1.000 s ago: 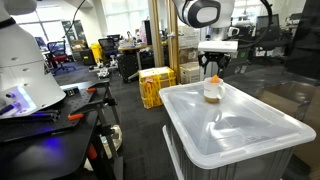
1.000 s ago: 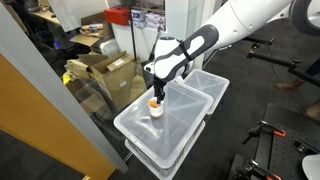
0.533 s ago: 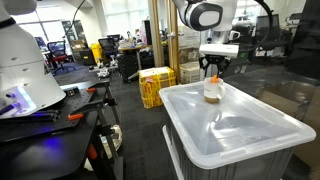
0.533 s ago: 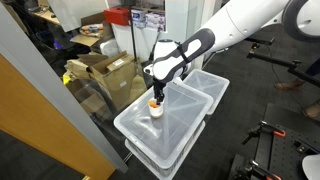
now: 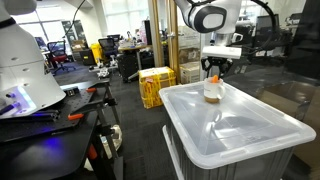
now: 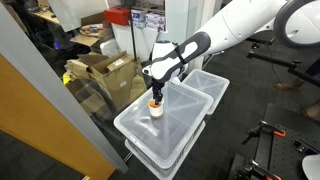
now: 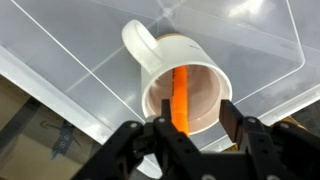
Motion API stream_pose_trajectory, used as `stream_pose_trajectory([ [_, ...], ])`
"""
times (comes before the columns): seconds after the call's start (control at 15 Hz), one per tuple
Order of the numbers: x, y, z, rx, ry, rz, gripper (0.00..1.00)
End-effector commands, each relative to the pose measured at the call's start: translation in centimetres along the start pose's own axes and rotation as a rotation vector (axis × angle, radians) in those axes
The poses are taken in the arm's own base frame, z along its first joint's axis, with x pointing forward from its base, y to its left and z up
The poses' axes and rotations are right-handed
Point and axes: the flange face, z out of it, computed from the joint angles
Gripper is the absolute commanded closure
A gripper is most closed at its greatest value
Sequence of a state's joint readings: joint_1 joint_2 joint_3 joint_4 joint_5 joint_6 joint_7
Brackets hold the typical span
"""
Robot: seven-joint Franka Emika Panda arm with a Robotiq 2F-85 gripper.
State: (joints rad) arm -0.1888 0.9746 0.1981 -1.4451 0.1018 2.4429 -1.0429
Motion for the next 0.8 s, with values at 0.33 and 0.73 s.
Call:
stream_pose_trajectory([
  [0.33, 1.3, 1.1, 1.3, 0.047, -0.029, 0.000, 0.46],
  [0.73, 1.8, 1.5, 2.6, 0.047, -0.028, 0.002, 0.50],
])
